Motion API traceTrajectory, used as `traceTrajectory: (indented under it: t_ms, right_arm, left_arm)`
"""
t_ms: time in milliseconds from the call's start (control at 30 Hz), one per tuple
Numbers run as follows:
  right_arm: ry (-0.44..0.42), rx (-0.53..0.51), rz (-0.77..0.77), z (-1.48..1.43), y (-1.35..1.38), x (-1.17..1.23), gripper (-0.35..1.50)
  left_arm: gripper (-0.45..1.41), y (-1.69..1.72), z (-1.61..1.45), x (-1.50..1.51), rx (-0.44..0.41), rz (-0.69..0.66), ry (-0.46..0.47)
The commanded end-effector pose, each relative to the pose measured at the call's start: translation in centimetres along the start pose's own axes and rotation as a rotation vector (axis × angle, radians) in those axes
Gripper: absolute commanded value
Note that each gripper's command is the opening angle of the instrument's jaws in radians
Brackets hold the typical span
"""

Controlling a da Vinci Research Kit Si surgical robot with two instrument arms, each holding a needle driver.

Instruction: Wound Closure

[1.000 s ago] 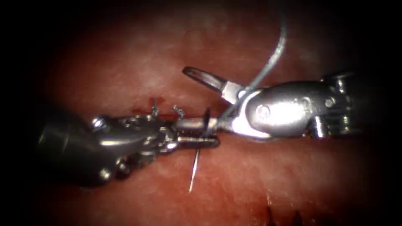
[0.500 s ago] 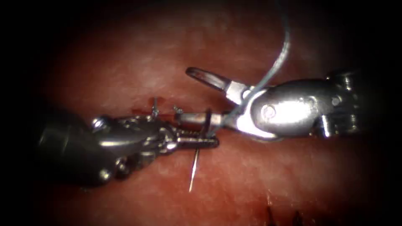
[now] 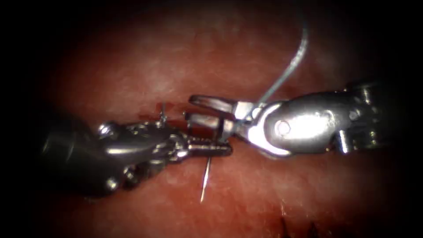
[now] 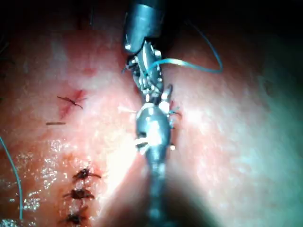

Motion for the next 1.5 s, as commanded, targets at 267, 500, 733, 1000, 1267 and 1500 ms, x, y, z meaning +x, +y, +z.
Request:
traceTrajectory:
  t_ms: [267, 500, 733, 1000, 1267, 1500]
  right_arm:
    - [0.0, 0.013, 0.003, 0.03, -0.06, -0.05, -0.35]
    - [0.028, 0.02, -0.043, -0.05, 0.14, -0.27, -0.35]
    - [0.048, -0.004, -0.158, -0.01, 0.33, -0.48, -0.35]
    - [0.053, -0.011, -0.358, 0.22, 0.49, -0.55, -0.35]
    - [0.054, -0.028, -0.467, 0.24, 0.55, -0.61, -0.35]
    - [0.053, -0.051, -0.551, 0.25, 0.56, -0.64, -0.35]
  left_arm:
    - [1.23, 0.02, 0.13, 0.0, 0.017, 0.225, -0.001]
    - [1.1, 0.01, -0.06, 0.04, 0.014, 0.403, -0.013]
    - [0.41, 0.0, -0.01, -0.18, 0.049, 0.626, -0.069]
    - [0.12, 0.06, 0.11, -0.4, 0.073, 0.676, -0.146]
    - [0.12, -0.04, 0.31, -0.67, 0.111, 0.696, -0.278]
    - [0.12, -0.27, 0.43, -0.78, 0.129, 0.714, -0.306]
